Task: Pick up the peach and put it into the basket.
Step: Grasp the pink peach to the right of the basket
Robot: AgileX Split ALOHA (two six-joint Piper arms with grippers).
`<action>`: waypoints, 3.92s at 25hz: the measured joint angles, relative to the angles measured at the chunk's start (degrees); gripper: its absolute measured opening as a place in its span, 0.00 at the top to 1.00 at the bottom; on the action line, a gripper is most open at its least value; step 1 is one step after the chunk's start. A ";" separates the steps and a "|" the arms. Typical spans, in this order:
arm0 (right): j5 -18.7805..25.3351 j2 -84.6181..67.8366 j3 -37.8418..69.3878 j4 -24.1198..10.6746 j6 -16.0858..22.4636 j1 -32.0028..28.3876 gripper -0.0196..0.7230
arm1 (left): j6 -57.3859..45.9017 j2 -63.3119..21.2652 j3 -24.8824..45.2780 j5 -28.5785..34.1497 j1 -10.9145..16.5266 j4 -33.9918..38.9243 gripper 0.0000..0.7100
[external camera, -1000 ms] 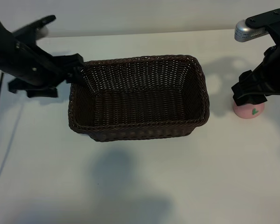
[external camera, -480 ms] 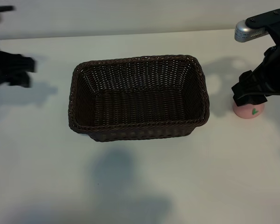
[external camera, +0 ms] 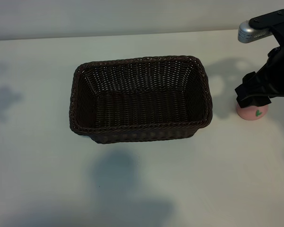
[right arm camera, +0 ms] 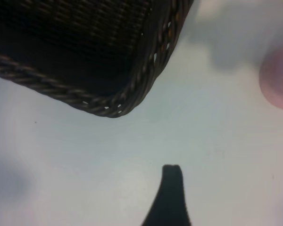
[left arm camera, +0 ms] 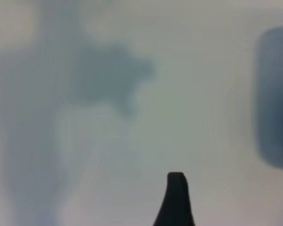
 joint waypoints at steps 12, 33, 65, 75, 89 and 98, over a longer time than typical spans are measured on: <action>0.00 0.00 0.00 -0.02 0.00 0.00 0.17 | 7.03 -30.53 6.69 5.46 0.00 -4.31 0.16; -0.05 0.00 0.00 -0.07 -0.06 0.00 0.17 | -5.01 -61.11 32.11 12.93 -9.26 6.98 0.16; -5.79 0.00 0.00 -3.34 2.38 0.00 0.17 | -5.64 -61.18 35.25 9.65 -9.30 6.77 0.16; -5.79 0.00 0.00 -3.34 2.38 0.00 0.17 | -5.46 -61.18 35.38 8.74 -9.30 6.77 0.16; -7.54 0.00 0.00 -5.17 2.86 0.00 0.17 | -5.46 -61.18 35.38 8.74 -9.30 6.77 0.17; -11.87 2.93 -0.46 -9.32 7.73 0.00 0.17 | -5.40 -61.18 35.38 8.74 -9.30 6.77 0.17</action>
